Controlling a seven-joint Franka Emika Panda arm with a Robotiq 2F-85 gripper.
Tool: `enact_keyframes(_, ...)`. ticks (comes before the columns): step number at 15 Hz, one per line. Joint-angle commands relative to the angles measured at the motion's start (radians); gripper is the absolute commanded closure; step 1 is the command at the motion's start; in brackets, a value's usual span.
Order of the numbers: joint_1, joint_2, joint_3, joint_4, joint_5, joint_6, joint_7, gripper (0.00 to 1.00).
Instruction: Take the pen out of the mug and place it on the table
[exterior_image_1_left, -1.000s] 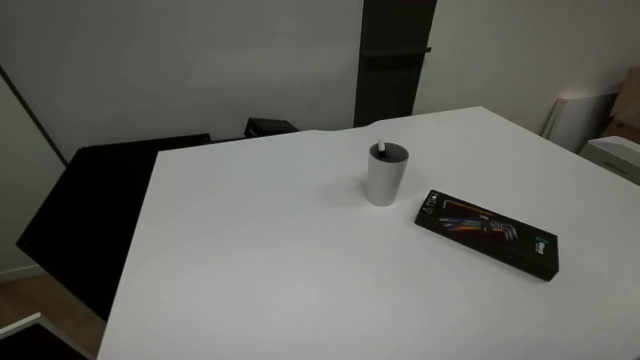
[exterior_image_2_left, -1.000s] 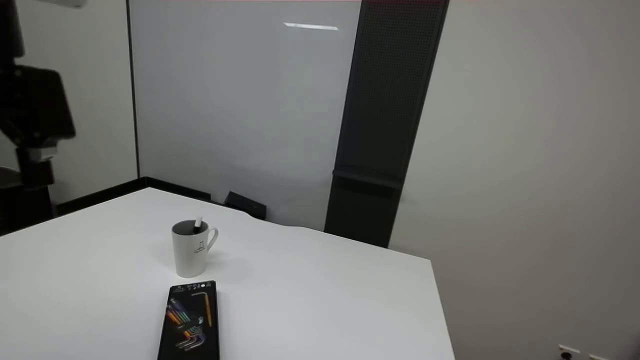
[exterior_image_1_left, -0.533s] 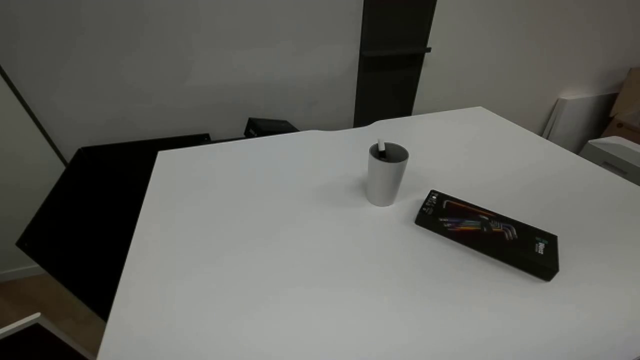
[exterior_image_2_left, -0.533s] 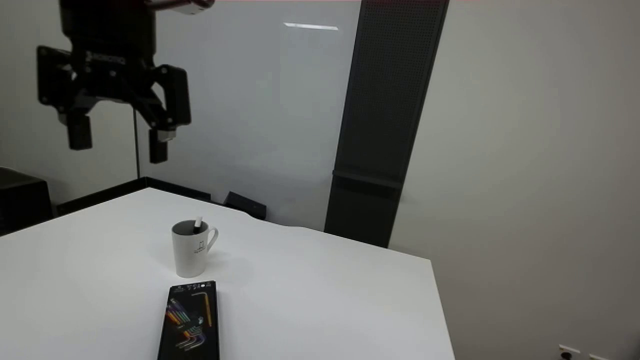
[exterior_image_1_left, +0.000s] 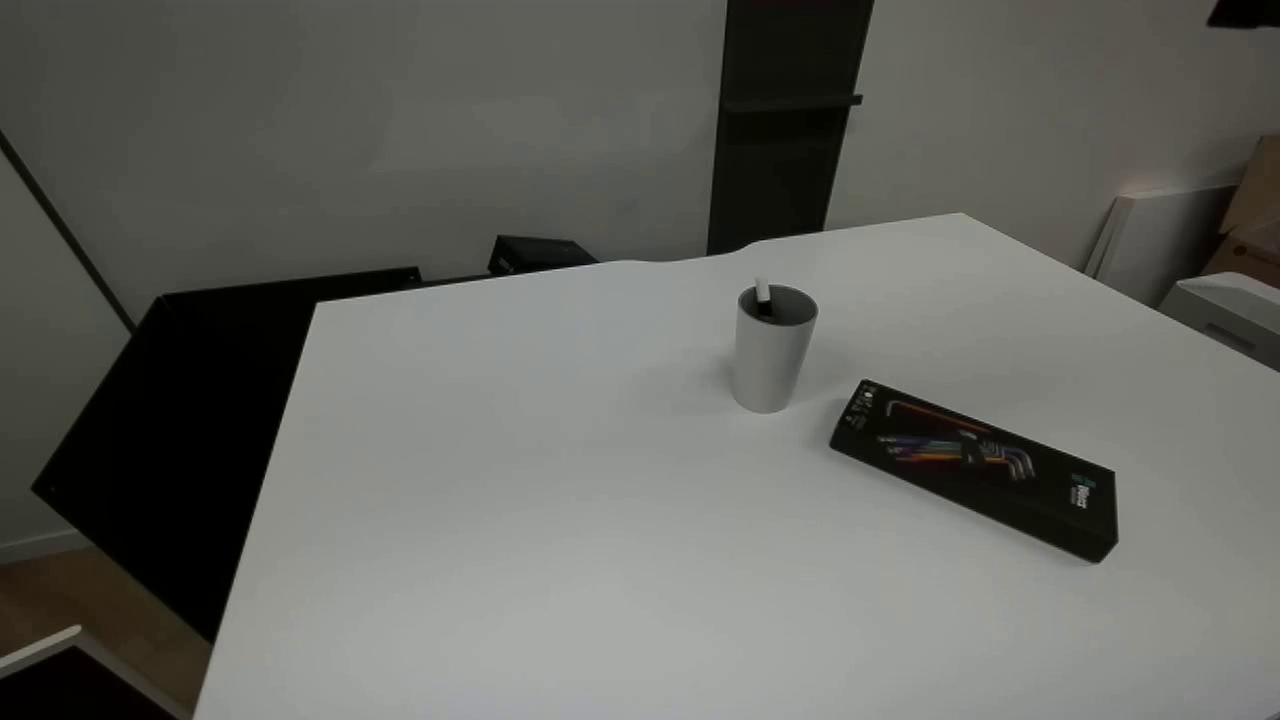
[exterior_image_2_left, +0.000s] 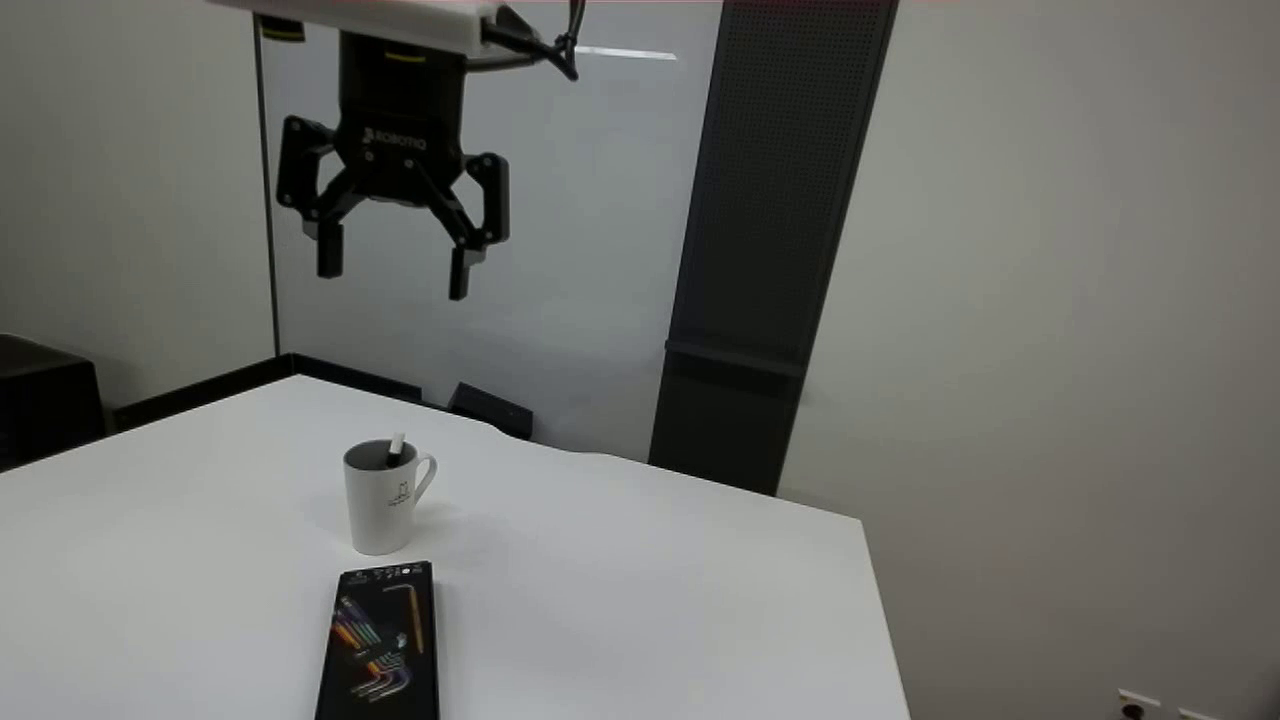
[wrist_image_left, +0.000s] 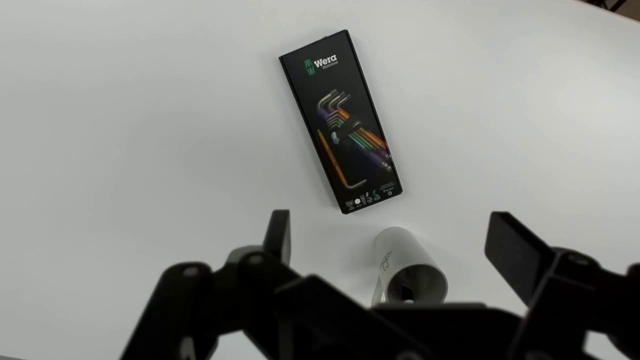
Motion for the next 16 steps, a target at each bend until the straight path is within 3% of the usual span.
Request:
enact_keyframes(1,-0.022,0.148,0.008,0.187,0.031,-0.079,-0.042,0.0)
enact_keyframes(8,-0.055,0.356,0.044,0.436,0.043,-0.132,-0.031,0.0)
enact_keyframes(16,-0.044,0.507,0.114,0.616,0.036,-0.177,-0.005,0.0)
